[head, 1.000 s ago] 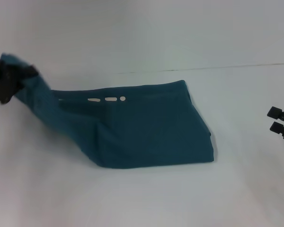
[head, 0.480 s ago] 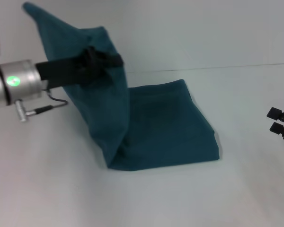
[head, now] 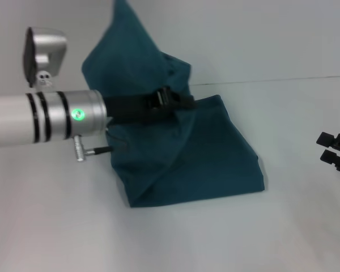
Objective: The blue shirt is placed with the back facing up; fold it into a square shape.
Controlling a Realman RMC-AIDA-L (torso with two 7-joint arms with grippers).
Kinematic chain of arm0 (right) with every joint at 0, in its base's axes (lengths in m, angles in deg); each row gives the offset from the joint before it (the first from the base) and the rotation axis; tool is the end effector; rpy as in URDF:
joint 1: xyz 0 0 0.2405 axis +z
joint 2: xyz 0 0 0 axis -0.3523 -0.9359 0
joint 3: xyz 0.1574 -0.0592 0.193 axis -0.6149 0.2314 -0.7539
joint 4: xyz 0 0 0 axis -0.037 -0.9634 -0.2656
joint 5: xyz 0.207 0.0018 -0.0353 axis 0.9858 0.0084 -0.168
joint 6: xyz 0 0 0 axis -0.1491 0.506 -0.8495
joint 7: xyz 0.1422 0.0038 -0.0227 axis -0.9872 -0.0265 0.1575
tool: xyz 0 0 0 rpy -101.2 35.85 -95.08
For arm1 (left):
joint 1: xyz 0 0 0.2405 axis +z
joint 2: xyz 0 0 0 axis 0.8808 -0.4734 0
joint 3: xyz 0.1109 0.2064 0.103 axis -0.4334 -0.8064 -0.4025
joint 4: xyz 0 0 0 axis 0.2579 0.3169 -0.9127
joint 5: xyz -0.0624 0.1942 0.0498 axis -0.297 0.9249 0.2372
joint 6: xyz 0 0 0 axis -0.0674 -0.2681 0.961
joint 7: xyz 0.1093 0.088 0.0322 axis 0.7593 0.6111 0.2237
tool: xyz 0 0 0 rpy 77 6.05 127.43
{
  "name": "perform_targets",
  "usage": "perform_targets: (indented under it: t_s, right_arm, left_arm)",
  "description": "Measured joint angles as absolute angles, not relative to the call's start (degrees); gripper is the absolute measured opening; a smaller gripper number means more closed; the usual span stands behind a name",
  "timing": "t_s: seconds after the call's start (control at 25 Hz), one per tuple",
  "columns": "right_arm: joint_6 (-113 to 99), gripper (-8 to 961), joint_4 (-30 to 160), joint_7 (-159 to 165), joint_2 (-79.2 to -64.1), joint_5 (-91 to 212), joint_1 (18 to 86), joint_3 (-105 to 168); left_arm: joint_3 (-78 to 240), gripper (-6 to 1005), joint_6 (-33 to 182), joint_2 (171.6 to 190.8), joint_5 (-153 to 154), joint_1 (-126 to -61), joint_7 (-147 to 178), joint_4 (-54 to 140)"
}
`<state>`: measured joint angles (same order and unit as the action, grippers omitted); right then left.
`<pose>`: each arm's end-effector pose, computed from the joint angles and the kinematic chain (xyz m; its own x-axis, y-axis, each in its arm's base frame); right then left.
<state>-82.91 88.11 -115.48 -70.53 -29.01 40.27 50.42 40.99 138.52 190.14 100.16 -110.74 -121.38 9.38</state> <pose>0.3616 0.2941 0.0664 -0.1580 -0.6735 -0.7221 -0.9436 -0.1126 0.3114 -0.1397 0.4116 -0.0462 0.2108 0.8546 0.4746 0.8825 -0.3752 0.2837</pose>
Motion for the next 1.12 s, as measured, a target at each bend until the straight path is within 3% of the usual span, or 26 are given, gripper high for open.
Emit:
perform_targets:
  t_s: [0.72,0.84,0.92,1.12]
  right_arm:
    - [-82.3,730,87.9,-115.5,-70.38,-29.0,40.5,50.6]
    - [-81.8,730,87.5,-115.6,-70.3,-29.0,40.5,50.6]
    - [-81.6,729,87.3,-115.6,-70.19,-29.0,40.6,50.7]
    - [-81.6,729,87.3,-115.8,-70.03,-29.0,40.8,51.3]
  left_arm:
    - [35.9,13,125.5,191.0,96.8,-119.8,-115.7,24.5]
    - [35.4,214,127.4,190.98,96.2,-120.5,-114.2,25.2]
    - [35.3,290,129.5,190.74,95.4,-120.1,-113.4,24.6]
    - [36.1,503,133.8,190.3,93.4,-113.3,-115.9,17.8]
